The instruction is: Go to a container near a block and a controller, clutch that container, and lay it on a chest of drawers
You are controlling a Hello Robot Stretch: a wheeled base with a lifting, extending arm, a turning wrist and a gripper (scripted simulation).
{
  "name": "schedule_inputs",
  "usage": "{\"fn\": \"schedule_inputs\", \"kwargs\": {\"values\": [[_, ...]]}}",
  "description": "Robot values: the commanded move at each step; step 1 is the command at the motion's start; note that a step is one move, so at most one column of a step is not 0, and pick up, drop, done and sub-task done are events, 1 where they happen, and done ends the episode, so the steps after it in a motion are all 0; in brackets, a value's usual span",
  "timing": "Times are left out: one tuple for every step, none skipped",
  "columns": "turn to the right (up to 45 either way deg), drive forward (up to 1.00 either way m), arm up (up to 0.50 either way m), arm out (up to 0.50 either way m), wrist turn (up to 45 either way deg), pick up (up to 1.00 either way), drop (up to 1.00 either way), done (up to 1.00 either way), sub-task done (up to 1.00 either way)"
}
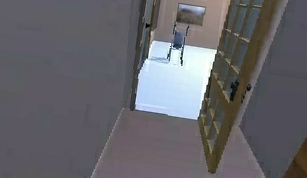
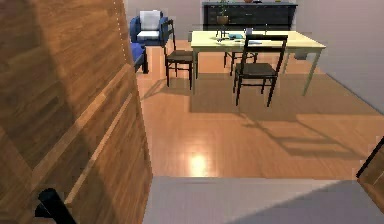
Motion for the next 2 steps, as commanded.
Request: {"fn": "schedule_inputs", "kwargs": {"values": [[6.0, 0.00, 0.00, 0.00, 0.0, 0.00, 0.00, 0.00, 0.00], [0.0, 0.50, 0.00, 0.00, 0.0, 0.00, 0.00, 0.00, 0.00]]}}
